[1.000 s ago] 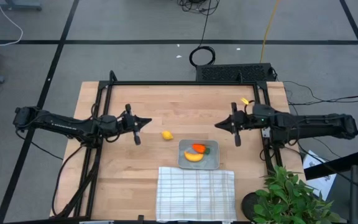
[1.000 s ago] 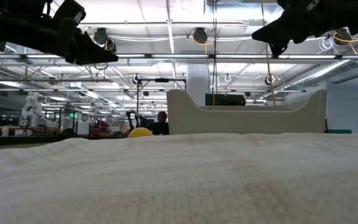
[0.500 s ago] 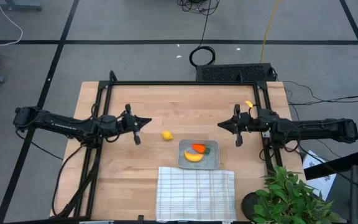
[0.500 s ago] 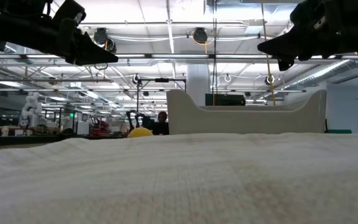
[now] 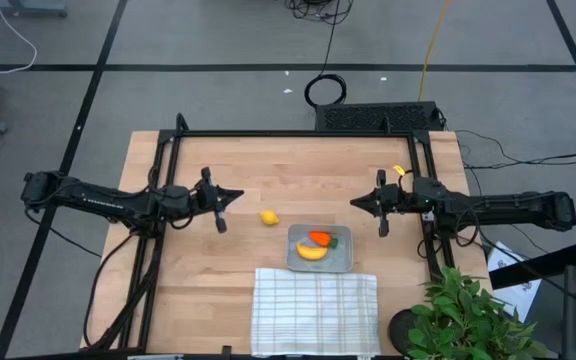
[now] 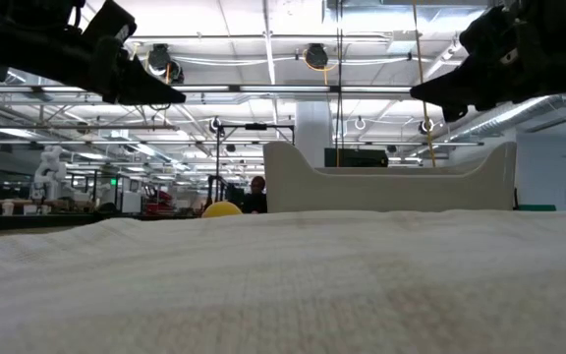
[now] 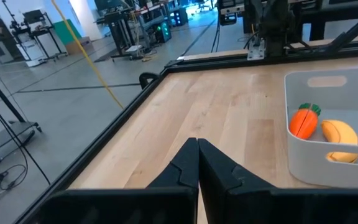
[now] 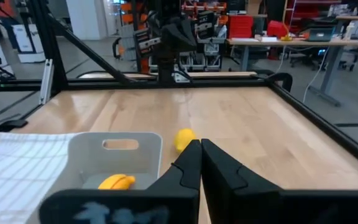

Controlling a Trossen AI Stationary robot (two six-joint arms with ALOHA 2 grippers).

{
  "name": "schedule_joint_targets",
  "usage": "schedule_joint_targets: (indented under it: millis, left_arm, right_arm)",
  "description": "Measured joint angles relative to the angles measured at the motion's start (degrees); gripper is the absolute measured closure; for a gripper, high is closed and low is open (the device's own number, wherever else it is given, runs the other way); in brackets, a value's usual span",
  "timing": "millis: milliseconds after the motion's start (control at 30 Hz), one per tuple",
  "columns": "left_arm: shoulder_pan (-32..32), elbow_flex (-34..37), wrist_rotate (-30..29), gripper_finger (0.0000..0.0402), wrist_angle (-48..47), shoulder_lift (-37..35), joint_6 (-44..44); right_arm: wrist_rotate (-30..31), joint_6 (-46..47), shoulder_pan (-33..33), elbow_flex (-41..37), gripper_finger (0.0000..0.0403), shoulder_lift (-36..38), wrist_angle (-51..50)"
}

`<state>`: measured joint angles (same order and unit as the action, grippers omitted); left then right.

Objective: Pick and placing Produce into tupperware
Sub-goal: Put the lemon into the gray bin

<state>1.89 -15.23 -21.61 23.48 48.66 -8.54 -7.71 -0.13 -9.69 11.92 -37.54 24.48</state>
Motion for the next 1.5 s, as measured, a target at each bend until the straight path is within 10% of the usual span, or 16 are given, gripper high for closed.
schedule_joint_targets:
  millis: [1033,1500]
  left_arm:
    - [2.3,0.0,0.5,0.0399,-2.4,-2.9,-1.5]
    - [7.5,0.0,-8.9,0.0400,-9.5,-10.6,-1.4]
  right_arm:
    - [-3.5,2.0,0.2,-2.7,0.0403,2.8,3.5]
    - [-3.4,1.8,0.2,-2.7,0.0403,6.8,-0.5]
